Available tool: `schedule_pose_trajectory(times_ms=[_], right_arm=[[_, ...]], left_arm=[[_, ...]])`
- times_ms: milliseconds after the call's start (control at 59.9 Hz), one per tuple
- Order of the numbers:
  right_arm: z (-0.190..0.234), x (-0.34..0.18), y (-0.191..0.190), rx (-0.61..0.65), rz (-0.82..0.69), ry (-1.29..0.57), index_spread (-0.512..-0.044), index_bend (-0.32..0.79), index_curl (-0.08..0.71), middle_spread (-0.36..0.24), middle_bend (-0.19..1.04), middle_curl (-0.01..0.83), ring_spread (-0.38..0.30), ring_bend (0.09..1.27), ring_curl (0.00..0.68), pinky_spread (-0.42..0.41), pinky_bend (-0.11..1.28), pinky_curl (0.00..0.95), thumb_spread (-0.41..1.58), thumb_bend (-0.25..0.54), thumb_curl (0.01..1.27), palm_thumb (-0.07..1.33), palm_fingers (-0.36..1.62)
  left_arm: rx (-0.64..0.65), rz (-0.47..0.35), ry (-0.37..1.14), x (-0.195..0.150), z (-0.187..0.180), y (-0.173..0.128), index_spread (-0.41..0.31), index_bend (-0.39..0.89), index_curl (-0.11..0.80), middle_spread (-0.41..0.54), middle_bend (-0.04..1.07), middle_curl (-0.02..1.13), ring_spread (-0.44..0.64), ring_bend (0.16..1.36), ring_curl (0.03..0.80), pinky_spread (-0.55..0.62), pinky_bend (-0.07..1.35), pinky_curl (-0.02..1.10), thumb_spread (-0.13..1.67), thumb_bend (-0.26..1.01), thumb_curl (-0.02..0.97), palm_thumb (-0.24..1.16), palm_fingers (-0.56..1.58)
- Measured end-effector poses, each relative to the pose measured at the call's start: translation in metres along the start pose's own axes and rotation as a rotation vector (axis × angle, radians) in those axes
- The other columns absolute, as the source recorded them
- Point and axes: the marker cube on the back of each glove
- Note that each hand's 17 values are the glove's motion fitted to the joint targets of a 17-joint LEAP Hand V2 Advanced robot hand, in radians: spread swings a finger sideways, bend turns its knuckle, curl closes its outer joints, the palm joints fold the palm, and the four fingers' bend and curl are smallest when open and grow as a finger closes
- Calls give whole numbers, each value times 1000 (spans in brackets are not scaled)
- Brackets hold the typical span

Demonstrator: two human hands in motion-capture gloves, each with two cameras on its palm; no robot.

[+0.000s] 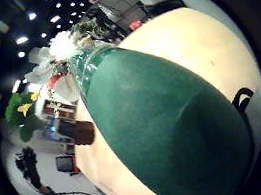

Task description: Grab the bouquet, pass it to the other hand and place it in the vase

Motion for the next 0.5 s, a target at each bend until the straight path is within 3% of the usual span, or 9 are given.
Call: schedule_pose_trajectory(times_ms=[100,184,217,284,384,417,501], right_arm=[[-22,-21,16,-116,33,-249,-202,630,623,-132,865,729,-177,1001,611,-219,778,545,1112,44,437,1036,1403],[-42,-66,13,-255,-134,-780,-201,657,644,-129,884,731,-174,1016,612,-217,786,553,1103,52,467,1082,1394],[-48,-77,5,-228,-194,-908,-200,662,651,-129,893,731,-174,1021,611,-214,789,555,1096,47,477,1084,1389],[-60,-88,-13,-82,-221,-953,-199,677,665,-125,905,730,-172,1028,610,-212,793,559,1088,38,501,1089,1385],[-81,-87,9,-145,134,-712,-195,701,682,-121,915,726,-171,1035,607,-209,796,563,1080,28,536,1098,1381],[-86,-94,16,-189,193,-735,-194,702,685,-120,920,724,-170,1039,606,-209,796,563,1078,26,549,1103,1381],[-88,-113,16,-145,94,-831,-193,709,696,-118,928,721,-169,1045,604,-208,799,566,1072,23,575,1117,1377]], left_arm=[[11,15,57,7,0,-11,41,159,253,334,189,313,430,580,236,410,435,325,998,-28,278,-7,20],[52,47,134,18,1,-30,44,165,265,332,185,313,430,580,238,409,424,324,1001,-26,277,-4,31],[78,60,172,21,3,-43,48,165,269,332,186,313,430,578,239,409,420,323,1003,-24,278,1,35],[120,86,266,37,0,-56,50,164,277,325,189,314,429,577,239,408,413,323,1013,-17,281,21,49],[180,141,447,68,-11,-71,55,153,281,315,199,321,418,571,241,400,409,324,1013,-11,291,70,72],[177,158,544,79,-14,-79,60,150,282,311,206,325,415,570,241,399,400,322,1013,-7,296,95,83],[123,181,852,108,-21,-101,59,151,286,283,214,334,380,579,246,380,380,318,1003,-8,308,153,139]])
